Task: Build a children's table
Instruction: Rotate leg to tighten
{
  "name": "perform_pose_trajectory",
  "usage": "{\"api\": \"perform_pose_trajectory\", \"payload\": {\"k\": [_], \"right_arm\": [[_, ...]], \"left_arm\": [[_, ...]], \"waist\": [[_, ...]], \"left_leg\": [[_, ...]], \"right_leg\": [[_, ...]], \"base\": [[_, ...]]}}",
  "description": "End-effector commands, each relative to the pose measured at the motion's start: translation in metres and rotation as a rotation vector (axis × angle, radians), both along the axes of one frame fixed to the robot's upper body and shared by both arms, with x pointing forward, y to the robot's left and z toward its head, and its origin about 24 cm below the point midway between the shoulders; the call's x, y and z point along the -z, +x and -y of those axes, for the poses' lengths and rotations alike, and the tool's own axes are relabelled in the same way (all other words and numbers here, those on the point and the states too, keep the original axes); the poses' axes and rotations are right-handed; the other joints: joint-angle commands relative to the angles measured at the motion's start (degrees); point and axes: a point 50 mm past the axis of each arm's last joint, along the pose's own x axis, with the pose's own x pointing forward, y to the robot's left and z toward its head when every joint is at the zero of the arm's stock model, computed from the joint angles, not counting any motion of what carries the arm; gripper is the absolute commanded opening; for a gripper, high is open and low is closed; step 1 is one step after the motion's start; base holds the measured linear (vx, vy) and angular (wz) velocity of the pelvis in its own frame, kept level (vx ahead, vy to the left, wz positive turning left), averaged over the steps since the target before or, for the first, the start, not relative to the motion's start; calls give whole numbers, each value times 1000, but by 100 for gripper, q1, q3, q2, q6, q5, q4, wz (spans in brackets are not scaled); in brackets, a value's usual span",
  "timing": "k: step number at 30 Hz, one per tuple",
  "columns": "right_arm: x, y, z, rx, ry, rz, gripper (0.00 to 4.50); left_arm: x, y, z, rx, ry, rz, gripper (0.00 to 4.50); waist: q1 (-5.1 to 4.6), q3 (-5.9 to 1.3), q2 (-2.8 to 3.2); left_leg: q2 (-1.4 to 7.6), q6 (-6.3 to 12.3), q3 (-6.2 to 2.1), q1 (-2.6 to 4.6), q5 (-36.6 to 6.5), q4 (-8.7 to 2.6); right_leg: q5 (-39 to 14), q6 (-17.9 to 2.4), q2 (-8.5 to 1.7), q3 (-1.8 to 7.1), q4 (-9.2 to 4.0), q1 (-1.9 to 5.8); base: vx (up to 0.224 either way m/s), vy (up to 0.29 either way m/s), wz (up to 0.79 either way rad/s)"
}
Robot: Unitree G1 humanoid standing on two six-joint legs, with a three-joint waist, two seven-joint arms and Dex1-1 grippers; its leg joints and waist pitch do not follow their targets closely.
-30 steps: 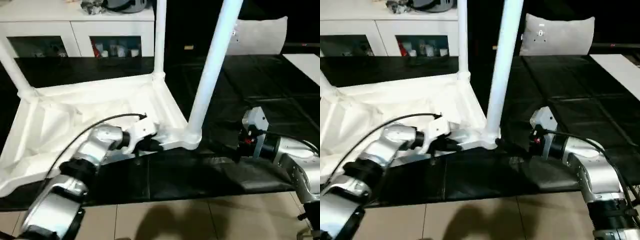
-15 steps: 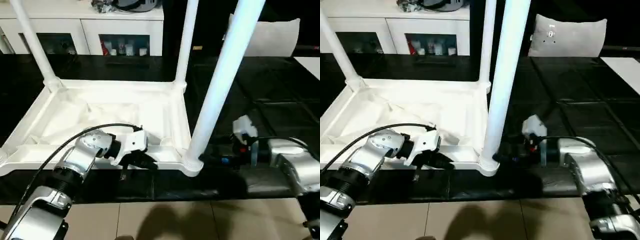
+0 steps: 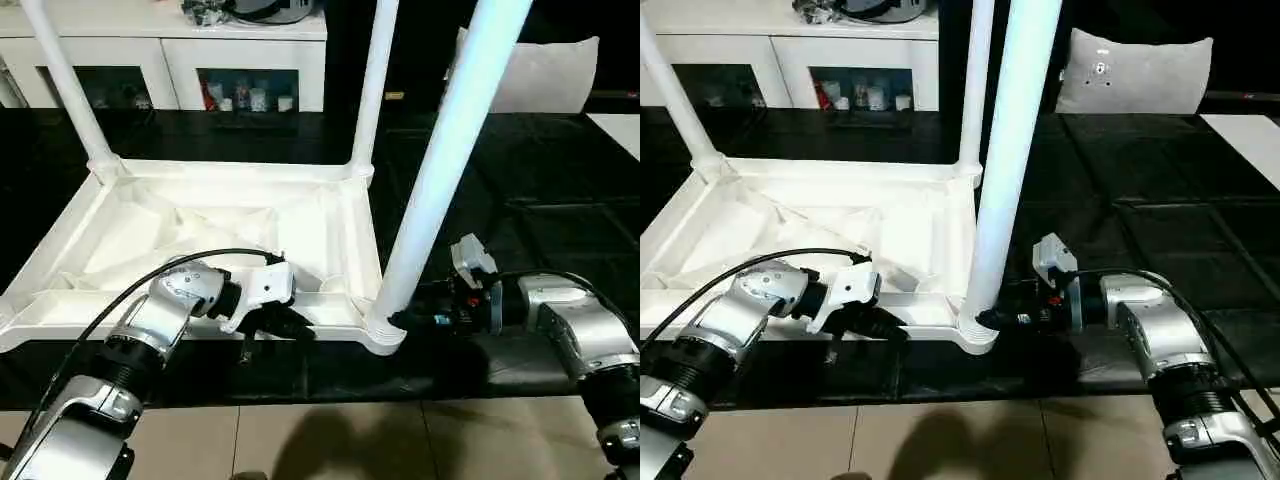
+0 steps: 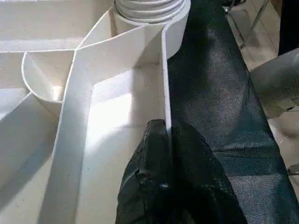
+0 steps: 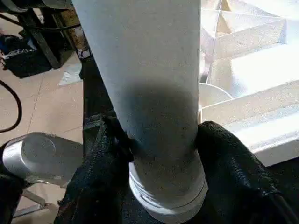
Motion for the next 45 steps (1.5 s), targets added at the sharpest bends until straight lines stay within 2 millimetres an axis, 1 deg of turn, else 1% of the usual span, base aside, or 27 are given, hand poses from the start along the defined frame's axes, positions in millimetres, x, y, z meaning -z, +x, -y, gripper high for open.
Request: {"api": "perform_pose_trajectory", "payload": {"k": [1, 4, 5, 7, 10, 11, 12, 13, 14, 16, 17, 19, 20, 21, 23, 26, 27, 29, 31, 33, 35, 37, 38, 40, 41, 44, 45], "right_arm": [[0, 0, -5, -25, 8, -9, 195], [1, -1, -6, -29, 14, -16, 195], [4, -2, -11, 12, 35, -23, 195], [6, -2, -16, 59, 32, -12, 195], [13, 7, -28, 210, -2, -9, 194], [13, 7, -28, 210, -2, -9, 193], [17, 18, -41, 377, -5, -17, 192], [17, 18, -41, 377, -5, -17, 191], [18, 27, -51, 492, 11, -26, 191], [21, 38, -59, 639, -14, -24, 191], [24, 44, -61, 715, -67, -4, 191], [25, 45, -61, 733, -84, 4, 191], [24, 46, -62, 736, -54, 2, 225], [21, 46, -62, 736, -20, 23, 246], [17, 45, -62, 736, 21, 52, 259], [14, 41, -55, 712, 52, 82, 297], [11, 37, -45, 686, 76, 97, 306], [10, 35, -40, 674, 80, 109, 311], [7, 30, -28, 625, 81, 137, 336], [3, 23, -10, 574, 74, 148, 354], [1, 20, -4, 550, 67, 154, 364], [-2, 15, 8, 490, 40, 156, 374], [-5, 12, 15, 453, 18, 160, 395], [-9, 10, 22, 401, -10, 171, 399], [-13, 8, 24, 353, -22, 178, 399], [-18, 4, 24, 259, -12, 163, 399], [-19, 3, 24, 225, -14, 154, 383]], "left_arm": [[-1, -3, 12, 46, -10, -11, 0], [0, -2, 12, 15, -4, -26, 0], [1, 3, 17, -89, -4, -33, 0], [3, 9, 22, -195, -4, -17, 0], [1, 12, 36, -281, -52, -49, 0], [1, 12, 36, -281, -52, -49, 0], [-2, 15, 52, -339, -90, -56, 0], [-2, 15, 52, -339, -90, -56, 0], [-2, 17, 65, -386, -100, -45, 0], [-1, 21, 80, -447, -86, -4, 0], [0, 23, 88, -484, -77, 20, 0], [0, 24, 90, -496, -74, 24, 0], [0, 24, 92, -504, -70, 37, 0], [0, 25, 94, -515, -66, 50, 0], [0, 26, 96, -530, -62, 67, 0], [-1, 27, 92, -539, -68, 87, 0], [-1, 28, 84, -530, -62, 106, 0], [0, 29, 81, -529, -53, 114, 0], [1, 29, 72, -502, -40, 127, 0], [1, 27, 61, -435, -45, 132, 0], [1, 26, 57, -401, -46, 132, 0], [0, 22, 49, -309, -47, 126, 0], [-1, 19, 43, -259, -39, 113, 0], [-1, 16, 37, -184, -17, 101, 0], [-1, 15, 32, -132, 8, 103, 0], [-3, 13, 27, -61, 30, 102, 0], [-4, 13, 26, -35, 29, 101, 0]], "waist": [[-4, -333, -16], [-4, -331, -9], [-3, -329, 7], [-7, -309, 1], [-46, -286, 1], [-53, -281, -10], [-73, -286, 1], [-112, -278, 3], [-193, -282, 30], [-248, -277, 21], [-308, -277, 52], [-320, -285, 23], [-302, -295, 26], [-294, -299, 43], [-282, -320, 24], [-255, -314, 49], [-247, -312, 63], [-209, -313, 73], [-183, -312, 72], [-178, -301, 75], [-187, -302, 78], [-180, -309, 85], [-152, -315, 100], [-102, -318, 121], [-86, -319, 126], [-25, -341, 132], [-11, -345, 135]], "left_leg": [[588, 567, -217, -52, 170, -366], [598, 567, -221, -45, 168, -370], [610, 554, -226, -43, 161, -374], [631, 501, -235, -15, 106, -389], [574, 332, -222, -20, -57, -415], [552, 319, -223, -23, -93, -418], [531, 305, -225, -35, -106, -424], [546, 272, -222, -22, -123, -431], [517, 195, -241, -34, -217, -435], [480, 217, -227, -23, -264, -428], [488, 171, -239, -29, -258, -432], [461, 222, -227, -28, -262, -418], [463, 353, -222, -55, -170, -410], [469, 393, -221, -50, -155, -405], [471, 505, -216, -72, -37, -394], [498, 640, -226, -74, 61, -397], [494, 648, -225, -74, 51, -395], [495, 710, -222, -81, 37, -389], [481, 758, -215, -83, 42, -377], [458, 801, -218, -115, 25, -379], [429, 805, -212, -109, 30, -373], [455, 812, -214, -97, 87, -372], [469, 834, -218, -96, 127, -366], [497, 881, -223, -84, 163, -361], [523, 895, -223, -75, 177, -357], [557, 952, -227, -74, 285, -341], [565, 960, -226, -69, 308, -337]], "right_leg": [[-927, -535, -775, 521, -386, 352], [-935, -548, -776, 521, -388, 347], [-931, -579, -780, 523, -382, 344], [-1011, -616, -787, 524, -411, 324], [-1510, -491, -792, 525, -494, 350], [-1619, -450, -788, 515, -514, 349], [-1742, -373, -791, 520, -529, 375], [-1748, -381, -777, 522, -536, 345], [-1933, -314, -778, 497, -563, 365], [-2035, -288, -759, 486, -617, 345], [-2001, -308, -736, 473, -610, 332], [-2019, -263, -737, 469, -632, 350], [-1842, -272, -747, 494, -602, 356], [-1769, -281, -751, 501, -593, 349], [-1504, -320, -739, 505, -545, 361], [-1338, -362, -745, 496, -528, 352], [-1346, -372, -746, 494, -533, 354], [-1356, -331, -745, 501, -536, 365], [-1345, -283, -738, 497, -538, 361], [-1403, -208, -734, 488, -549, 387], [-1523, -118, -702, 467, -573, 372], [-1506, -102, -694, 475, -559, 356], [-1445, -111, -696, 478, -540, 352], [-1336, -143, -699, 482, -520, 335], [-1226, -188, -700, 484, -501, 315], [-876, -337, -726, 487, -431, 317], [-816, -378, -730, 487, -417, 311]], "base": [[0, 0, 0], [0, 0, 0], [0, 0, 0], [0, 0, 0], [0, 0, 0], [0, 0, 0], [0, 0, 0], [0, 0, 0], [0, 0, 0], [0, 0, 0], [0, 0, 0], [0, 0, 0], [0, 0, 0], [0, 0, 0], [0, 0, 0], [0, 0, 0], [0, 0, 0], [0, 0, 0], [0, 0, 0], [0, 0, 0], [0, 0, 0], [0, 0, 0], [0, 0, 0], [0, 0, 0], [0, 0, 0], [0, 0, 0], [0, 0, 0]]}}
